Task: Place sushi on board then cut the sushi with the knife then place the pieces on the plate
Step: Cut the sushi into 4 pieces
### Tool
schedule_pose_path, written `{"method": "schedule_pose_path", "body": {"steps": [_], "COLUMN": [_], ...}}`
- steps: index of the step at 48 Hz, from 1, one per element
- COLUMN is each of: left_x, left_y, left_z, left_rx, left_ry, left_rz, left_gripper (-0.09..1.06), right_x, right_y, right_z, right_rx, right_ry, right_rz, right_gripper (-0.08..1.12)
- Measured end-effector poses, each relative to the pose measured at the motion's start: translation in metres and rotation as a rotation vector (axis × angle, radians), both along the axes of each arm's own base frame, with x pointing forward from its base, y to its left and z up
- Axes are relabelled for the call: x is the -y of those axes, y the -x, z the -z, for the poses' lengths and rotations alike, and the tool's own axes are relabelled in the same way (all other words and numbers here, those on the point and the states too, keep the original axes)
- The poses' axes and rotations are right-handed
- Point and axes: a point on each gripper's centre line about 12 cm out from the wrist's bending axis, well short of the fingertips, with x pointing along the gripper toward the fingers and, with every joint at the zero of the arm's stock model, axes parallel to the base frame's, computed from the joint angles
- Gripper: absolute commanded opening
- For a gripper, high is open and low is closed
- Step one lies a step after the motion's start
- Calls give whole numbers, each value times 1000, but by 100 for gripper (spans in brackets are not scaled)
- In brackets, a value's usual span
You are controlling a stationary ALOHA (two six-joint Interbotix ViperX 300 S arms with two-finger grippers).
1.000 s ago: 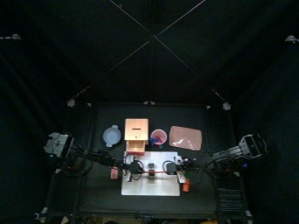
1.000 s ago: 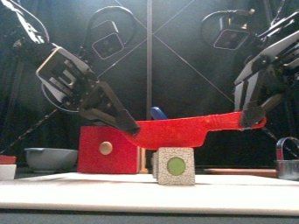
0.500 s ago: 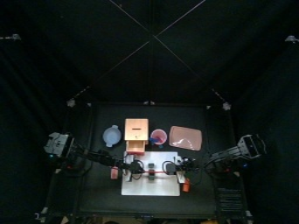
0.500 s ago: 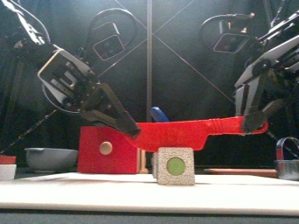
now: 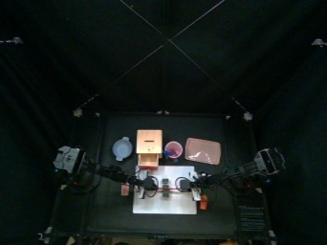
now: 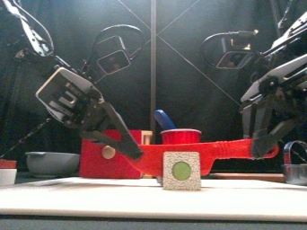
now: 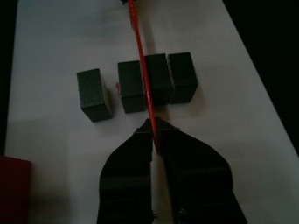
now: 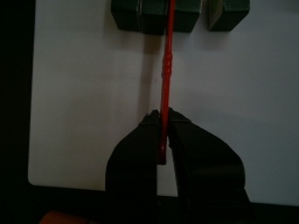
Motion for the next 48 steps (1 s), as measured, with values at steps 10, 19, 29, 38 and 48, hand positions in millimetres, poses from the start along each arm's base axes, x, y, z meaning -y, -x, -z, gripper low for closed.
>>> {"method": "schedule_pose_path", "body": {"steps": [10, 19, 29, 38, 48], "left_x": [1, 2, 2, 12, 27], "left_y": [1, 0, 0, 1, 3], "left_z": [1, -18, -42, -51, -49], "left_rx": [-7, 36, 100, 125, 120], "left_ry": [11, 21, 24, 25, 25], "left_rz": [-13, -11, 1, 35, 77], "left_gripper": [44, 44, 44, 44, 44], "right_x": [-1, -1, 2, -4, -21], "right_y": [-3, -4, 0, 3, 6], "right_z": [-2, -18, -37, -49, -46], "right_rx": [2, 3, 12, 41, 18], "right_ry": [-5, 16, 50, 36, -5], "right_rz": [3, -8, -29, -41, -60], "right_gripper": [41, 41, 41, 41, 41]}}
